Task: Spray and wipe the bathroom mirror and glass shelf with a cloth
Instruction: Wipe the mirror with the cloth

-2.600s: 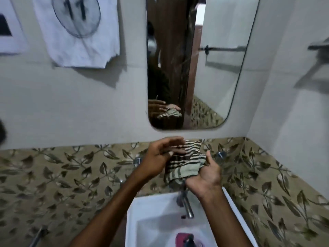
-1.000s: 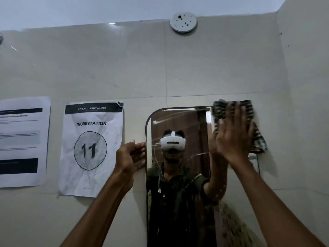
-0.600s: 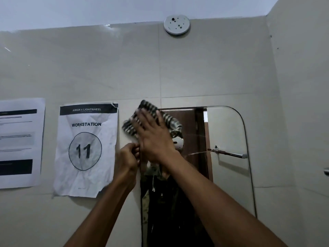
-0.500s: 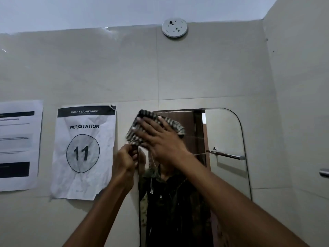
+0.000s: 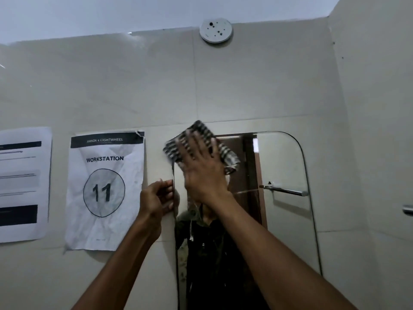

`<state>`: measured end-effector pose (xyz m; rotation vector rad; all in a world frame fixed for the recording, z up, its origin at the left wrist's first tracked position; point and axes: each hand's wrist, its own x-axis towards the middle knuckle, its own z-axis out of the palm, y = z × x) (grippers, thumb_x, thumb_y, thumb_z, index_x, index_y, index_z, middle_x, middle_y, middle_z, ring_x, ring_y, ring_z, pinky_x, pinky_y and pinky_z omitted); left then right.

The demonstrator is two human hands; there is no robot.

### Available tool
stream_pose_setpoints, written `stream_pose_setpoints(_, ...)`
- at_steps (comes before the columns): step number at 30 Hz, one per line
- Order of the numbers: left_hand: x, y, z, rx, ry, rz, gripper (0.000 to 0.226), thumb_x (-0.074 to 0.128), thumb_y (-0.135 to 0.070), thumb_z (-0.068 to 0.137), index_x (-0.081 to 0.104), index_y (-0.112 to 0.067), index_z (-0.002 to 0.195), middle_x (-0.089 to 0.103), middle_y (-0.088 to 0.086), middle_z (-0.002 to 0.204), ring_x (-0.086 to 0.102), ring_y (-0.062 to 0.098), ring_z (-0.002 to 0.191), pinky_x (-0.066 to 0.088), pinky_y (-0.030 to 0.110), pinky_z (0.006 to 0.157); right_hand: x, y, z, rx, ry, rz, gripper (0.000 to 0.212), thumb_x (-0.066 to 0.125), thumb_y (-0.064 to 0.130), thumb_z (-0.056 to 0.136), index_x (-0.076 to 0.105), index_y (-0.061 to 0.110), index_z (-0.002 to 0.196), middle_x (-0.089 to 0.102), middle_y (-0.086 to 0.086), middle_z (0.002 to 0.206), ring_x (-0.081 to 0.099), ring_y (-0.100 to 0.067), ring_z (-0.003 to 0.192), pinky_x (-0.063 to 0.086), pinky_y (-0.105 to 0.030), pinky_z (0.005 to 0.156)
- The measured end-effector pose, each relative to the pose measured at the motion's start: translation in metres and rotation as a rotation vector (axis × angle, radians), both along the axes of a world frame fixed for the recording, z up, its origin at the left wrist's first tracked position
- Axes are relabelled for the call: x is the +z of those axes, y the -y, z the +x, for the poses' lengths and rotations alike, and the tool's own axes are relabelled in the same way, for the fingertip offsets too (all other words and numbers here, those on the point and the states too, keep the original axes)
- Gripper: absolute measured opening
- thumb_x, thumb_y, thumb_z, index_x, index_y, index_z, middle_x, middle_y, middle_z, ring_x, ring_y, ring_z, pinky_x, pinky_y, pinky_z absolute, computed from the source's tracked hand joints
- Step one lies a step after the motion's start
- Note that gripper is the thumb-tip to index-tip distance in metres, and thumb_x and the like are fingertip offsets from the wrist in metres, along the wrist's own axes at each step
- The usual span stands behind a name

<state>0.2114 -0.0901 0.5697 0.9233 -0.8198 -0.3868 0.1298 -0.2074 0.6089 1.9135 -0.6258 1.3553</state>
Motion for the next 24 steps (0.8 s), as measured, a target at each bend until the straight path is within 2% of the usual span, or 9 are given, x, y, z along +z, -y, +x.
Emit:
stream_pose_setpoints(4,0.002,0.006,-0.013,0.006,-0.048,-0.045,0.038,0.034,-0.025,0.104,0.063,-0.012,0.084,0.06,0.003,0.079,0.054,0.013,0.069,0.038,0.028,0.064,-0.002,0.015,-0.033,-0.04,-0.292,-0.148,0.061,0.032,0.046,0.106,0.015,0.033,0.163,0.004,0.002,0.172,0.0,-0.016,0.159,0.002,-0.052,0.127)
stream_pose_setpoints(7,-0.002,0.002,-0.004,0.004,-0.02,-0.037,0.037,0.036,-0.027,0.104,0.067,-0.012,0.091,0.064,0.004,0.086,0.057,0.016,0.08,0.043,0.031,0.071,-0.002,0.047,-0.088,-0.072,0.099,-0.048,0.067,0.043,0.04,0.104,0.013,0.032,0.163,0.003,0.001,0.172,0.001,-0.017,0.159,0.007,-0.055,0.126)
stream_pose_setpoints(10,-0.005,-0.004,0.003,-0.007,0.014,-0.033,0.035,0.039,-0.025,0.103,0.071,-0.012,0.095,0.067,0.006,0.09,0.061,0.02,0.086,0.047,0.036,0.08,0.002,0.053,-0.108,-0.083,0.618,0.232,0.061,0.034,0.039,0.102,0.024,0.028,0.161,0.01,-0.005,0.172,0.007,-0.023,0.159,0.009,-0.057,0.125)
stream_pose_setpoints(13,-0.006,-0.006,0.006,-0.046,0.019,-0.02,0.035,0.04,-0.024,0.101,0.072,-0.011,0.096,0.069,0.005,0.088,0.062,0.019,0.085,0.048,0.035,0.078,0.017,0.029,-0.067,-0.082,0.775,0.338,0.06,0.03,0.039,0.101,0.036,0.019,0.157,0.01,-0.012,0.171,0.006,-0.028,0.158,0.006,-0.059,0.125)
stream_pose_setpoints(15,-0.007,-0.007,0.008,-0.069,0.019,-0.012,0.036,0.04,-0.026,0.101,0.073,-0.01,0.099,0.069,0.005,0.089,0.063,0.02,0.087,0.049,0.034,0.077,0.019,0.012,-0.034,-0.028,0.575,0.248,0.062,0.023,0.038,0.102,0.022,0.021,0.162,0.004,-0.01,0.172,0.001,-0.027,0.159,0.0,-0.058,0.126)
stream_pose_setpoints(17,-0.006,-0.007,0.009,-0.075,0.004,-0.017,0.037,0.04,-0.028,0.101,0.072,-0.01,0.099,0.069,0.005,0.09,0.062,0.022,0.089,0.047,0.035,0.077,0.009,0.0,-0.005,0.003,0.172,0.076,0.065,0.024,0.033,0.101,0.009,0.024,0.164,-0.002,-0.007,0.172,-0.004,-0.025,0.159,-0.003,-0.057,0.126)
stream_pose_setpoints(20,-0.005,-0.003,0.009,-0.051,-0.047,-0.024,0.036,0.04,-0.029,0.101,0.07,-0.009,0.094,0.069,0.009,0.091,0.06,0.028,0.095,0.046,0.039,0.081,-0.013,-0.007,0.01,-0.022,-0.291,-0.091,0.064,0.035,0.038,0.104,0.015,0.024,0.163,0.002,-0.004,0.172,-0.003,-0.021,0.159,-0.003,-0.053,0.126)
stream_pose_setpoints(22,-0.005,-0.002,0.009,-0.042,-0.056,-0.028,0.035,0.039,-0.028,0.101,0.069,-0.011,0.093,0.07,0.009,0.09,0.061,0.029,0.096,0.046,0.041,0.083,-0.019,-0.001,-0.004,0.004,-0.368,-0.159,0.061,0.035,0.041,0.105,0.02,0.025,0.163,0.01,-0.001,0.172,0.006,-0.018,0.159,0.001,-0.049,0.128)
stream_pose_setpoints(24,-0.006,-0.004,0.011,-0.06,-0.046,-0.02,0.037,0.038,-0.028,0.102,0.07,-0.011,0.095,0.07,0.007,0.091,0.062,0.025,0.094,0.046,0.039,0.083,-0.017,0.013,-0.026,0.017,-0.248,-0.189,0.061,0.035,0.041,0.105,0.019,0.025,0.163,0.011,0.0,0.171,0.01,-0.018,0.158,0.008,-0.049,0.127)
